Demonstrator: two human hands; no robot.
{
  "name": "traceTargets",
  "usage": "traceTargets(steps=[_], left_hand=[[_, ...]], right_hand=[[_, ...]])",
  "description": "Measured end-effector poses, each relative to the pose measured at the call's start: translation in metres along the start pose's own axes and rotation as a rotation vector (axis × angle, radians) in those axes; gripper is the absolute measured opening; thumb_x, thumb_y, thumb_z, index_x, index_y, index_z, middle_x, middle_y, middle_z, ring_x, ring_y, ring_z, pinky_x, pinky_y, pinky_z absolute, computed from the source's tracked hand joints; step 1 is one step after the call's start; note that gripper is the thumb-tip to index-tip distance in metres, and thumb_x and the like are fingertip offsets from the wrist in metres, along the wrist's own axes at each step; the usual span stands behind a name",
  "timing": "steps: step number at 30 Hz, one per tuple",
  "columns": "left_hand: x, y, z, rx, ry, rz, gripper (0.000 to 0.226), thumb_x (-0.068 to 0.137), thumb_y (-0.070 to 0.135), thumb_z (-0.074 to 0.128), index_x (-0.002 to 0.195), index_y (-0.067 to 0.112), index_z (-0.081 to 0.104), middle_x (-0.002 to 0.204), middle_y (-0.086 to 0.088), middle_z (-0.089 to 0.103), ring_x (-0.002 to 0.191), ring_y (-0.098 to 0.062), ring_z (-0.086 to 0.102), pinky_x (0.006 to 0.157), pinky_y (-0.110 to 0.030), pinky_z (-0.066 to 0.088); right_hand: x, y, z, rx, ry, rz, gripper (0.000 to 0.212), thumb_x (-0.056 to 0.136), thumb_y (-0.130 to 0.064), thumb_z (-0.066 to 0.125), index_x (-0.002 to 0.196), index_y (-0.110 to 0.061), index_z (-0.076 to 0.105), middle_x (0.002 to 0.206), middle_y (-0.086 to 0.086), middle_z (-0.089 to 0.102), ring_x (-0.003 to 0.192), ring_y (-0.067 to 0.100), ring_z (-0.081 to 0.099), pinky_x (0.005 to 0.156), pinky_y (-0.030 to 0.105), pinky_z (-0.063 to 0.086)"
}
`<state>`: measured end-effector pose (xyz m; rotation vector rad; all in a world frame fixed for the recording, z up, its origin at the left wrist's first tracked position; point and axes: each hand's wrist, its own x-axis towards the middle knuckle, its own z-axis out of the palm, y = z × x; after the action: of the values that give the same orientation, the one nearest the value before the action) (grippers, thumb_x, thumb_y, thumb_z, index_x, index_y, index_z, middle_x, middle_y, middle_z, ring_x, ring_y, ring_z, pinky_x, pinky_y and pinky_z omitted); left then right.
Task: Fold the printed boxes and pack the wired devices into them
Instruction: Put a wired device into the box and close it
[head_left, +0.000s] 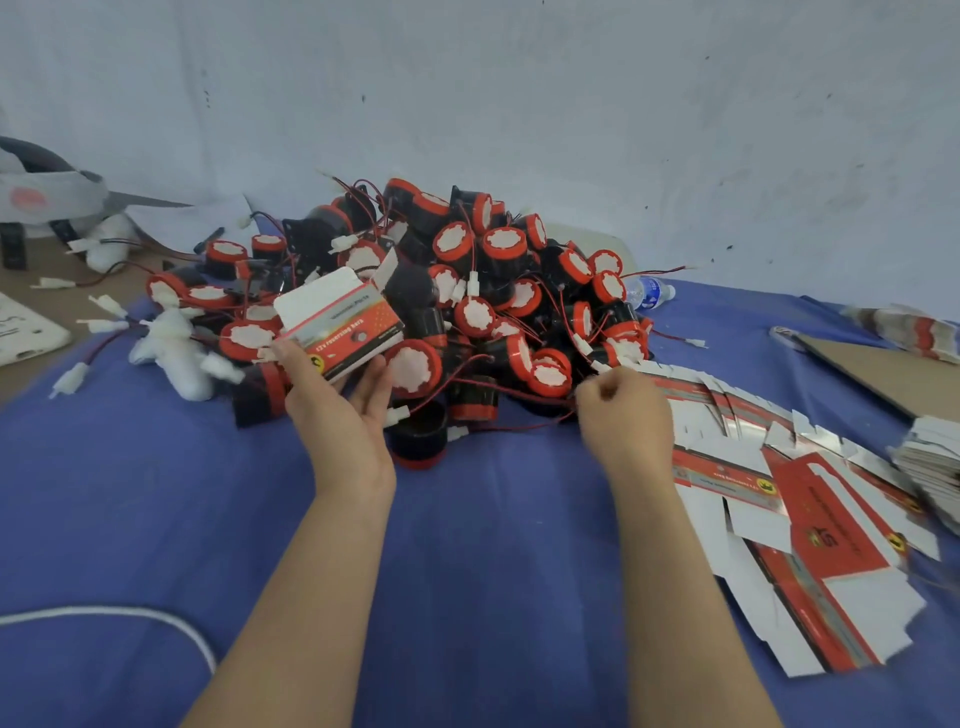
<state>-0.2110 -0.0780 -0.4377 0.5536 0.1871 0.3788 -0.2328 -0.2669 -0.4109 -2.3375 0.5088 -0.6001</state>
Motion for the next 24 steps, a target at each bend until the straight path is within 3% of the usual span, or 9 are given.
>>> traceTargets(steps=[2,3,7,13,16,18,20,24], left_hand=[[-0.003,-0.001,0.002,0.046,-0.028,0.019,0.032,0.096,0.055,0.043,0.106,0.028,0.057,0.112,-0.004,0.066,0.090,-0.016,0.072,0.071,-0.026,0.057],[-0.005,-0.002,0.003,0.061,-0.038,0.029,0.032,0.096,0.055,0.043,0.107,0.028,0.057,0.110,-0.003,0.067,0.089,-0.017,0.073,0.070,-0.026,0.057],[-0.005,0.001,0.003,0.067,-0.039,0.045,0.034,0.096,0.057,0.040,0.113,0.030,0.051,0.115,-0.004,0.065,0.088,-0.017,0.073,0.071,-0.027,0.057],[0.000,0.005,0.002,0.155,0.107,0.214,0.047,0.100,0.054,0.029,0.131,0.022,0.043,0.123,-0.002,0.062,0.102,-0.016,0.067,0.083,-0.026,0.055],[0.002,0.009,0.004,0.186,0.211,0.274,0.039,0.101,0.051,0.030,0.124,0.021,0.040,0.117,0.001,0.061,0.099,-0.014,0.066,0.080,-0.023,0.055],[0.001,0.010,0.005,0.173,0.235,0.276,0.037,0.100,0.051,0.034,0.120,0.020,0.035,0.118,0.000,0.059,0.106,-0.016,0.064,0.087,-0.027,0.056],[0.000,0.009,0.006,0.169,0.233,0.284,0.039,0.100,0.049,0.036,0.121,0.016,0.033,0.124,-0.004,0.057,0.113,-0.018,0.062,0.091,-0.029,0.055],[0.002,0.009,0.004,0.167,0.232,0.305,0.042,0.101,0.047,0.036,0.126,0.013,0.032,0.126,-0.006,0.055,0.113,-0.019,0.062,0.091,-0.028,0.054]], right_hand=[[-0.010,-0.007,0.000,-0.181,-0.108,-0.042,0.020,0.089,-0.017,0.052,0.104,-0.017,0.065,0.106,0.006,0.062,0.105,0.031,0.052,0.090,0.043,0.047],[-0.015,-0.011,0.003,-0.176,-0.118,-0.089,0.025,0.087,-0.015,0.054,0.110,-0.016,0.065,0.111,0.006,0.063,0.105,0.030,0.054,0.090,0.043,0.047],[-0.028,-0.034,0.023,-0.025,-0.243,-0.325,0.025,0.088,-0.012,0.054,0.110,-0.014,0.065,0.102,0.005,0.067,0.090,0.022,0.060,0.080,0.037,0.052],[-0.032,-0.053,0.061,0.006,-0.333,-0.500,0.033,0.092,-0.020,0.055,0.124,-0.013,0.059,0.118,0.006,0.059,0.108,0.026,0.053,0.089,0.040,0.048],[-0.034,-0.062,0.076,-0.063,-0.338,-0.560,0.056,0.091,-0.029,0.057,0.143,-0.018,0.038,0.131,0.006,0.055,0.120,0.030,0.045,0.098,0.044,0.039],[-0.035,-0.070,0.085,-0.091,-0.334,-0.604,0.077,0.090,-0.029,0.060,0.152,-0.023,0.016,0.141,0.005,0.047,0.125,0.030,0.039,0.101,0.046,0.032],[-0.033,-0.078,0.092,-0.087,-0.347,-0.618,0.087,0.087,-0.022,0.063,0.153,-0.022,0.006,0.141,0.006,0.046,0.126,0.030,0.037,0.100,0.046,0.031],[-0.034,-0.092,0.107,-0.068,-0.390,-0.556,0.068,0.086,-0.015,0.063,0.143,-0.011,0.025,0.134,0.011,0.050,0.123,0.032,0.040,0.094,0.041,0.038]])
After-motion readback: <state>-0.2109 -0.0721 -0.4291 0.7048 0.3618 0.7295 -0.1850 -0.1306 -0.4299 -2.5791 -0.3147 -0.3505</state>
